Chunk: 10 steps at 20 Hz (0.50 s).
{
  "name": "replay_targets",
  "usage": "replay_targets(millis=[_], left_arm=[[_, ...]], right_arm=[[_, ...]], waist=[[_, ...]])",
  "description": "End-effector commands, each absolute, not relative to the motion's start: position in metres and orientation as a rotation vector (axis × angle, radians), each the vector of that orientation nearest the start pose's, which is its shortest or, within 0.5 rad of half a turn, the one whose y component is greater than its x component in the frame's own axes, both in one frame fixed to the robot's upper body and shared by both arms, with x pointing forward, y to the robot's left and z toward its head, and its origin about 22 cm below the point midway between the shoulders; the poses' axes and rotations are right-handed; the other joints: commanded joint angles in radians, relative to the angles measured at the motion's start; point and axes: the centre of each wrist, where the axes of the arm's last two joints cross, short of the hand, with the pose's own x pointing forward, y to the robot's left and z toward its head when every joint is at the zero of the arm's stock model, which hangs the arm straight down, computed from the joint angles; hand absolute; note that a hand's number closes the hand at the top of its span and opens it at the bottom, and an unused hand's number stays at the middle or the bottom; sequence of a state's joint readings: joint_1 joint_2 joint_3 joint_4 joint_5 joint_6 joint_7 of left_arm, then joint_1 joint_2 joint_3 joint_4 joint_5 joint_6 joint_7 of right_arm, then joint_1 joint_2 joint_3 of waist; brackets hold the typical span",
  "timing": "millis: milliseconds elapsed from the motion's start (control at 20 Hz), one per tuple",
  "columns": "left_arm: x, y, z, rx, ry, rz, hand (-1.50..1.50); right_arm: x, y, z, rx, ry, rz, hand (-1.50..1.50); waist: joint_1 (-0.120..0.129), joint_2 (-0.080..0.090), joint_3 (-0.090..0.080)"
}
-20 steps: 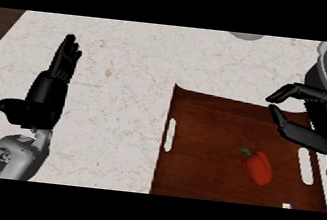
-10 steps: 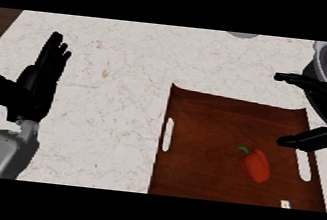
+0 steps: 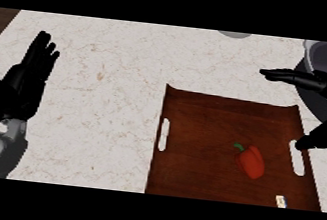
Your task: Pick the bell pepper from the tray and place it in the pot
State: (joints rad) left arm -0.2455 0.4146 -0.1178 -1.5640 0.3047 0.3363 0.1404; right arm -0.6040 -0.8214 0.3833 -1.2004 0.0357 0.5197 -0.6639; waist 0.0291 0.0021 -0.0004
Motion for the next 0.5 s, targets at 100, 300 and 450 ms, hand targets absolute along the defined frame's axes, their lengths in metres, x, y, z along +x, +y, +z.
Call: replay_targets(millis=[100,300,450], left_arm=[[0.297,0.272,0.077,0.189,-1.599,0.060,0.00],[0.290,0.290,0.086,0.185,-1.606,0.073,0.00],[0.276,0.286,0.083,0.186,-1.611,0.073,0.00]], right_arm=[[0.348,-0.295,0.161,0.231,-1.548,1.801,-1.50],[0.338,-0.267,0.156,0.163,-1.422,1.941,-1.50],[0.336,-0.275,0.137,0.160,-1.375,1.952,-1.50]], waist=[[-0.023,-0.001,-0.001],[-0.021,-0.005,-0.001],[-0.017,-0.003,0.000]])
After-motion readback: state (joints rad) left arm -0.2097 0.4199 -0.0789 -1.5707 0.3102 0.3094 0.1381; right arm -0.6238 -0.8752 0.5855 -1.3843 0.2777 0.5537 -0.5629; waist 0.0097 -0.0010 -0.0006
